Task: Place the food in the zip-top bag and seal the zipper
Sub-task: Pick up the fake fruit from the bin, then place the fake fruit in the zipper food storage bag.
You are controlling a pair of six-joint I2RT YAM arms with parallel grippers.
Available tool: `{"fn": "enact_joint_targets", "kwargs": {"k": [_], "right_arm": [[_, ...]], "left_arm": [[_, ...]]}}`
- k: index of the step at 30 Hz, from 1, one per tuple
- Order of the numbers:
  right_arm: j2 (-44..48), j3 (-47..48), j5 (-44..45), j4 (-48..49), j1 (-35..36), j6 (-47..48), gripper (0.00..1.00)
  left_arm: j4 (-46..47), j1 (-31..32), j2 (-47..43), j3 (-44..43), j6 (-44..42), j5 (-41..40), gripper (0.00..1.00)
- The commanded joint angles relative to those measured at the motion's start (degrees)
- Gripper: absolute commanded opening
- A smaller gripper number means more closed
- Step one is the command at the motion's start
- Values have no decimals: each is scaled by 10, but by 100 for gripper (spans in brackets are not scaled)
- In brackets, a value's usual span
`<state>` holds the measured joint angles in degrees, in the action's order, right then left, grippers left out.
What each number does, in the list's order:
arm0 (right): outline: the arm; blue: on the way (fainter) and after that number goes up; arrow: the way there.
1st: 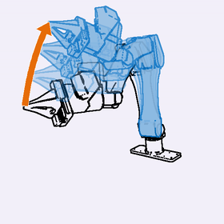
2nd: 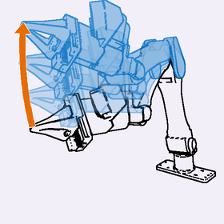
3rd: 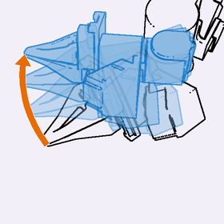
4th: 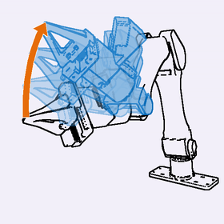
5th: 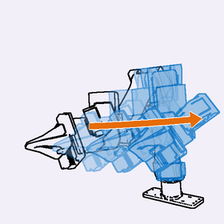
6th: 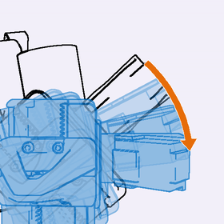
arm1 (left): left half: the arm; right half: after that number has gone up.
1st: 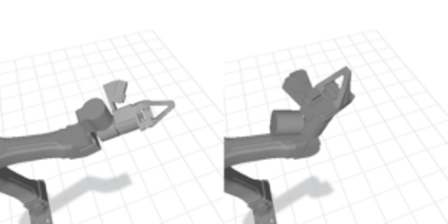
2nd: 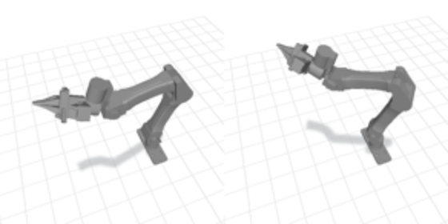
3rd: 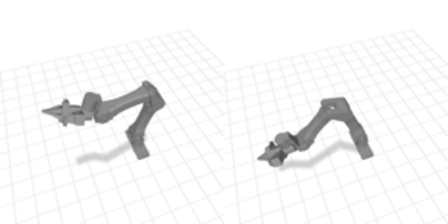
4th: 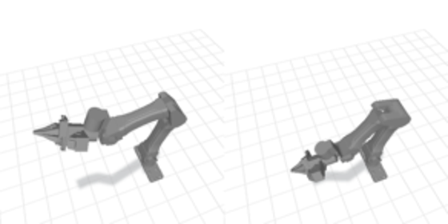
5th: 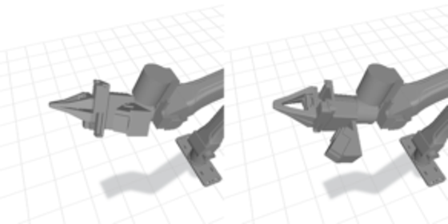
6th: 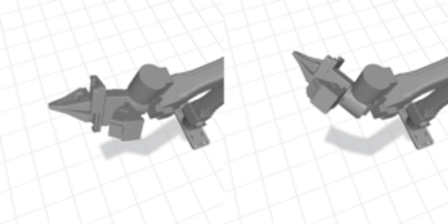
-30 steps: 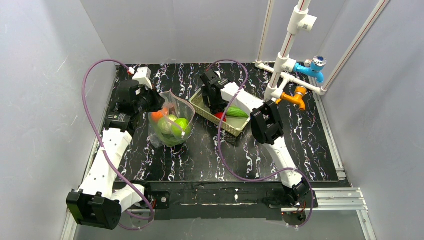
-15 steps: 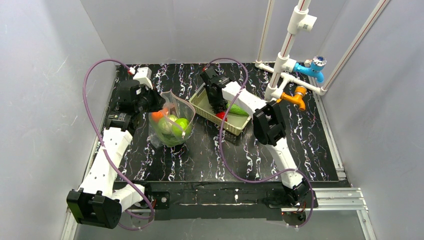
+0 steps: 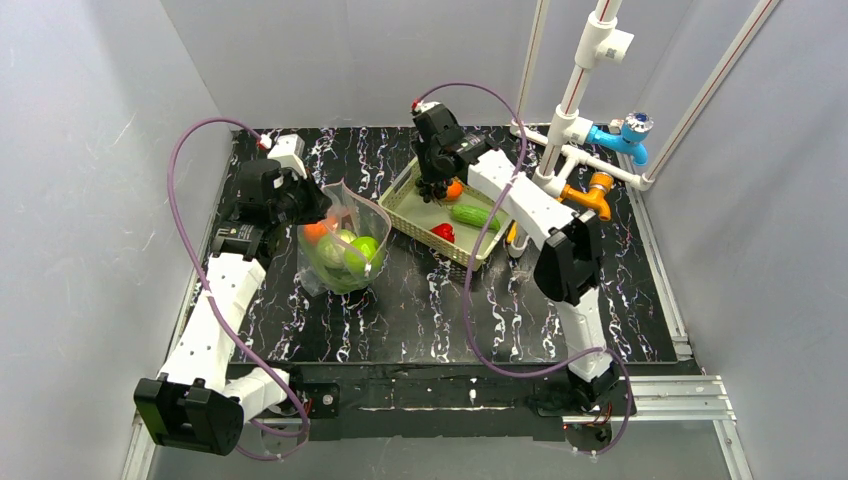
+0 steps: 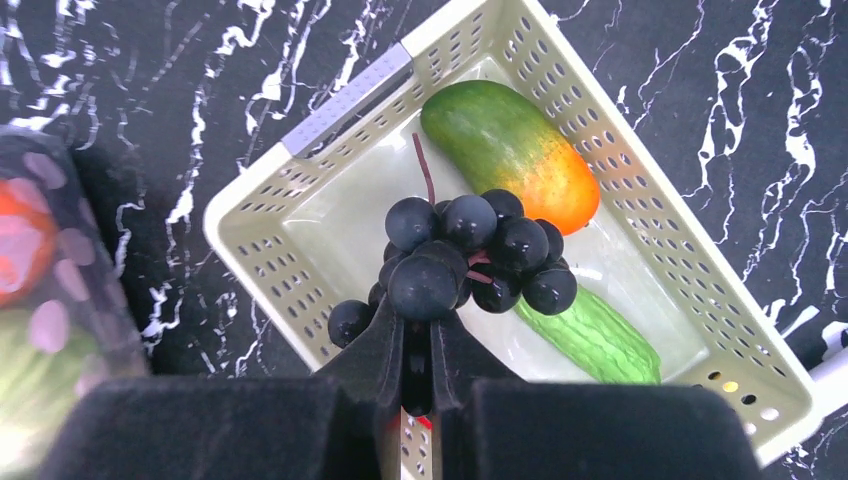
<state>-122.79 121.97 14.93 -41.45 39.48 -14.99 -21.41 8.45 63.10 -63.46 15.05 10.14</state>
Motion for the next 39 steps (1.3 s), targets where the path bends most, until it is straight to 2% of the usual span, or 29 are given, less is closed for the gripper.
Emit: {"fn": "enact_joint_targets", "kwargs": {"k": [1, 8, 13, 17, 20, 24, 31, 39], "right_arm": [[66, -22, -22, 18, 0, -4, 1], [168, -105, -124, 39, 2, -24, 1], [266, -192, -282, 108, 8, -26, 1], [330, -230, -337, 147, 31, -23, 1], [360, -256, -409, 191, 42, -30, 2], [347, -254, -500, 216, 52, -46, 3], [270, -197, -524, 210, 79, -61, 2], [207, -154, -562, 253, 82, -97, 1]], "left_arm": [[5, -1, -1, -5, 0, 5, 0], [5, -1, -1, -5, 0, 7, 0], [5, -1, -3, -5, 1, 9, 0], [5, -1, -3, -5, 1, 10, 0], [5, -1, -3, -5, 1, 10, 0], [5, -1, -5, -4, 2, 11, 0], [7, -1, -8, -4, 2, 12, 0], [7, -1, -9, -6, 3, 17, 0]]}}
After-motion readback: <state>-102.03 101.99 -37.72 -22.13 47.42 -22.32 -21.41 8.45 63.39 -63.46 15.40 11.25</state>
